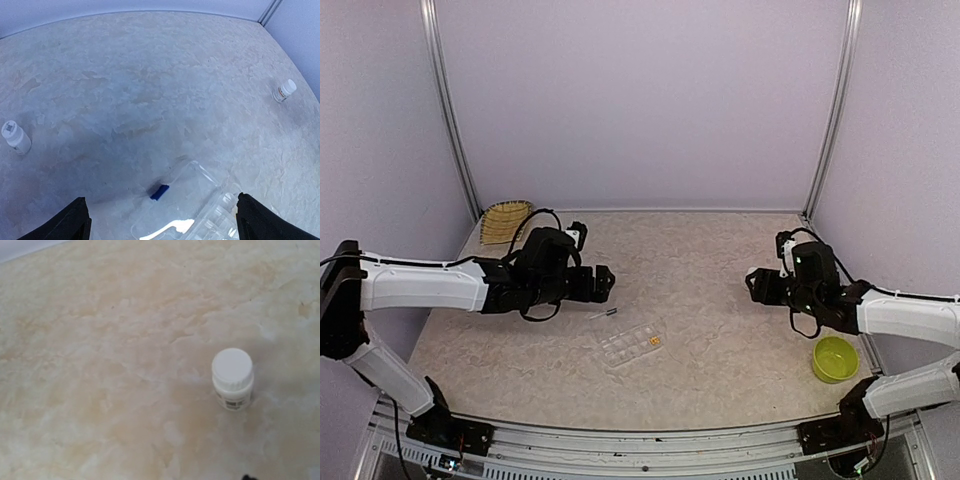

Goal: Sort the pills into containers
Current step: Pick up the pill bottle from the center of the board.

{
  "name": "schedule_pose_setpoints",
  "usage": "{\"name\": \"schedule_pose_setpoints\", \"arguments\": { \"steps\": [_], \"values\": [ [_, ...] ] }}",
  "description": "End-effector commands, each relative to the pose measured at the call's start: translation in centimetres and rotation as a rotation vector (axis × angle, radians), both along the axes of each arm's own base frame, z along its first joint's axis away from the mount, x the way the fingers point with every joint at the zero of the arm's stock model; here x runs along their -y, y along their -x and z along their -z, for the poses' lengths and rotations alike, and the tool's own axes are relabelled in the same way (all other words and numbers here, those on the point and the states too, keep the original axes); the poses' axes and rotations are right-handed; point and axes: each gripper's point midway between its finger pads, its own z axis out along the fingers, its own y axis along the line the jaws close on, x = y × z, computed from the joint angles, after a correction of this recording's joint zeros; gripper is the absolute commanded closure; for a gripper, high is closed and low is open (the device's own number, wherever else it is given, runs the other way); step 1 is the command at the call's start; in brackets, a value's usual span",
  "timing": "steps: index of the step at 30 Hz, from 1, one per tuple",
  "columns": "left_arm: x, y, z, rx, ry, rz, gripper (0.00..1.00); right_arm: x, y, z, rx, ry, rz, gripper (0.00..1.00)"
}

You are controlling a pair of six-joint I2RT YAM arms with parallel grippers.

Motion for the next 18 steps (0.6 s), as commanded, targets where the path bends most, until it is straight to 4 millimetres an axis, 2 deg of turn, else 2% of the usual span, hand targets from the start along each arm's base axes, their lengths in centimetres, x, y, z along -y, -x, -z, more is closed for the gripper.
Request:
{"name": "schedule_pose_setpoints", "arguments": {
  "steps": [1, 10, 13, 18],
  "values": [
    [0.5, 3.6, 1.4, -0.096, 0.04, 0.058, 0.01, -0.6, -2.0, -1.3, 0.041, -0.028, -0.031, 0.31],
    [2.7, 9.2, 4.6, -0.182, 0.004, 0.22, 0.01, -0.8, -4.5, 0.7, -0.007, 0.003, -0.067, 0.31],
    [3.3, 10.1, 5.2, -0.188, -0.005, 0.248, 0.01, -0.6, -5.1, 1.4, -0.02, 0.011, -0.065, 0.31],
    [4.8, 10.8, 5.0, -0.18, 0.011, 0.286, 0.01, -0.5, -6.1, 2.2, -0.035, 0.035, -0.065, 0.31]
  ]
}}
